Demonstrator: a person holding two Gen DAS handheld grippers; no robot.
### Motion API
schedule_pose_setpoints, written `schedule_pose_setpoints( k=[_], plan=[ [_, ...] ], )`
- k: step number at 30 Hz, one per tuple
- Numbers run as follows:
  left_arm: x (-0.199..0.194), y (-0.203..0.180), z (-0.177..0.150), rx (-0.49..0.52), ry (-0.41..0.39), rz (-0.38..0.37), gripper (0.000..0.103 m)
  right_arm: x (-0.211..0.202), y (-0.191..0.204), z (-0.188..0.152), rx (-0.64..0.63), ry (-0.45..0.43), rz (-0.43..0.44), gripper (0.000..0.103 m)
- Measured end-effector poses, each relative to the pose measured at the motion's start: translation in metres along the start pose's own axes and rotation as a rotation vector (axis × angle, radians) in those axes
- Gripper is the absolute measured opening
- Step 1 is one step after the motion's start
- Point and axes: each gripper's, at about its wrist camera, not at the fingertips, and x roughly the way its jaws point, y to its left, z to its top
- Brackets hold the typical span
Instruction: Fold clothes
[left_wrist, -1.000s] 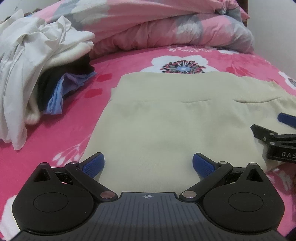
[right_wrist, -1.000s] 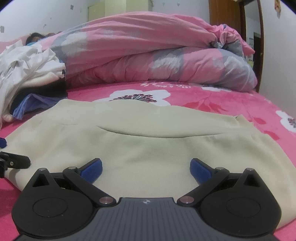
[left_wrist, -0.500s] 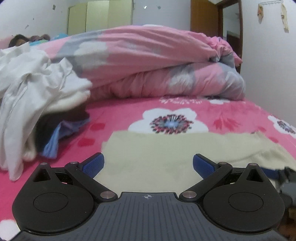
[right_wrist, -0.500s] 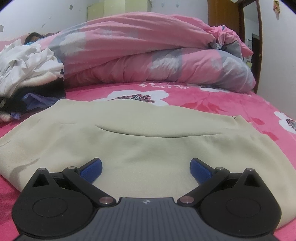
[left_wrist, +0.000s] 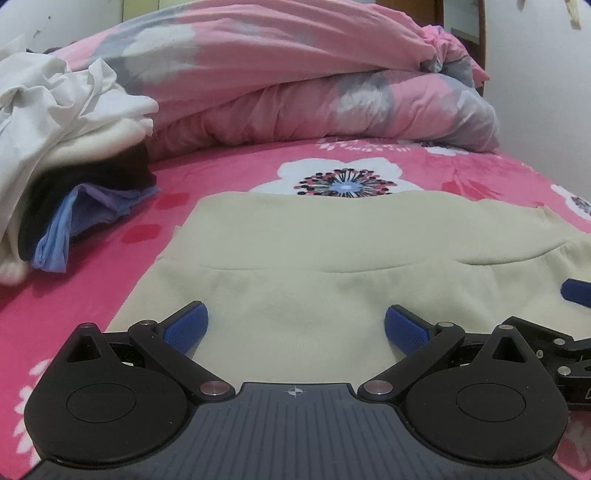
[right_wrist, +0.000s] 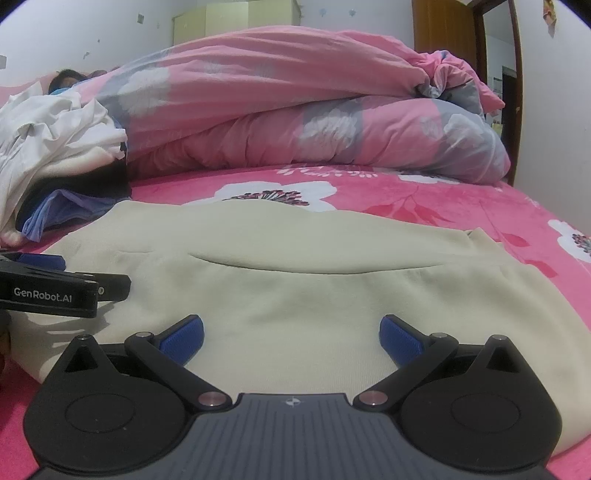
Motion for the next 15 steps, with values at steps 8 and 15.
schedule_pose_setpoints(
  k=[8, 15],
  plan=[
    [0.0026, 0.0020, -0.0016, -0.016, -0.002, -0.017, 0.103, 0.0003, -0.0006, 0.0018, 0.003, 0.010, 0.004, 0.103],
    [0.0023, 0.0030, -0.0029, -0.022, -0.005, -0.023, 0.103, -0.0092, 0.0024, 0.0042, -0.012, -0.026, -0.032, 0.103]
  ],
)
